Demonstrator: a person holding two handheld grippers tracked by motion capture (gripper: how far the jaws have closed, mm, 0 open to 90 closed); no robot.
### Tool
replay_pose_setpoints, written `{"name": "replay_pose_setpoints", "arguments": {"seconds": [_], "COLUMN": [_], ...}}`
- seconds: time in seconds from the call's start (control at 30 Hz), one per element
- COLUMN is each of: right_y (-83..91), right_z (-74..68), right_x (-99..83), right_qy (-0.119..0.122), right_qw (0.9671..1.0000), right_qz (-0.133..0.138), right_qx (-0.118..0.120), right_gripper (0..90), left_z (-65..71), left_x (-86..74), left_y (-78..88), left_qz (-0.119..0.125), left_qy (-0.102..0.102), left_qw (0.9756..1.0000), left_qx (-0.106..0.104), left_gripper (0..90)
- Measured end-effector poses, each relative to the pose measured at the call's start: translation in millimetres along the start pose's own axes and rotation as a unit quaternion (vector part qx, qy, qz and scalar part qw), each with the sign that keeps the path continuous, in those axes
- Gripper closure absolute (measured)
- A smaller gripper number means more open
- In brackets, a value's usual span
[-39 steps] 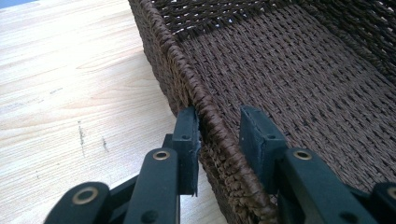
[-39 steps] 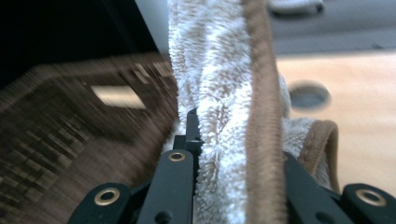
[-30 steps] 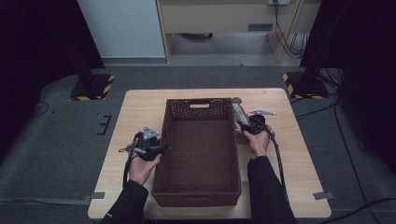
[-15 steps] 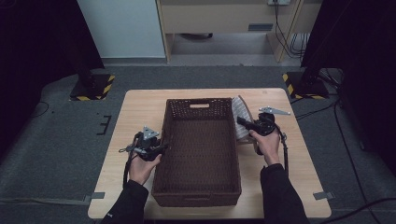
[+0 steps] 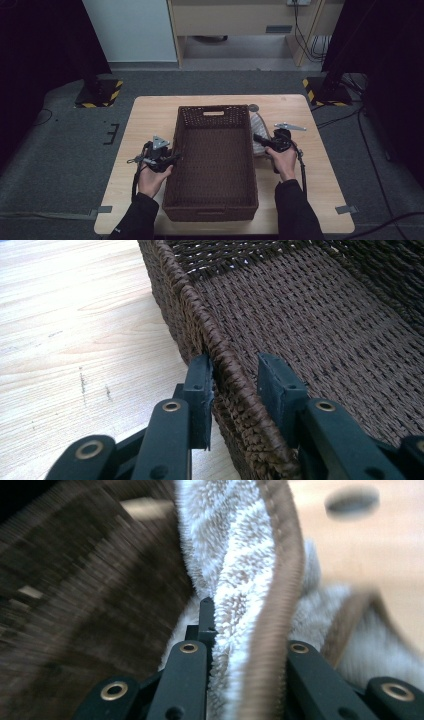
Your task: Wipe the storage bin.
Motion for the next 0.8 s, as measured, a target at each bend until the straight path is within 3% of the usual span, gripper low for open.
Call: {"name": "replay_pose_setpoints", "arguments": {"seconds": [0.07,0.13,0.2,0.37,0.6,0.73,0.8], "right_y": [15.4,25.4,27.7,13.8,-8.5,-6.8,1.7], "right_z": [-6.0,-14.3,-20.1,-20.5,-7.7,-6.4,-9.7], "right_x": [15.6,23.8,21.5,-7.1,-43.2,-37.5,-25.2], "right_qy": [-0.003,0.018,0.036,0.026,0.018,0.027,0.023], "right_qw": [0.9993,0.9989,0.9990,0.9993,0.9973,0.9970,0.9985], "right_qz": [0.032,0.036,0.021,-0.015,-0.070,-0.070,-0.049], "right_qx": [0.016,0.021,0.018,0.021,-0.012,-0.021,-0.008], "right_gripper": [79.8,79.7,79.8,80.0,80.0,79.8,79.8], "left_z": [0.0,0.0,0.0,-0.1,-0.7,-1.7,-2.5], "left_x": [0.0,0.0,0.0,0.0,1.3,3.6,4.6], "left_y": [0.0,0.0,0.0,-0.2,-1.5,-3.4,-4.3], "left_qz": [0.000,0.000,0.000,0.001,0.007,0.008,0.008], "left_qy": [0.000,0.000,0.001,0.005,0.017,0.019,0.019], "left_qw": [1.0000,1.0000,1.0000,1.0000,0.9998,0.9997,0.9997], "left_qx": [0.000,0.001,0.001,0.001,0.007,0.011,0.014], "left_gripper": [66.3,66.4,66.5,66.9,69.3,69.9,70.0]}}
Point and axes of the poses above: each handheld gripper's, and its own axes: y roughly backward along the jaws, x roughly out of its top, z roughly to its right, the point moved 4 cm from there along -y, roughly forward along the jaws, and after that the axes turned 14 degrees about y, right-handed, at the moved point
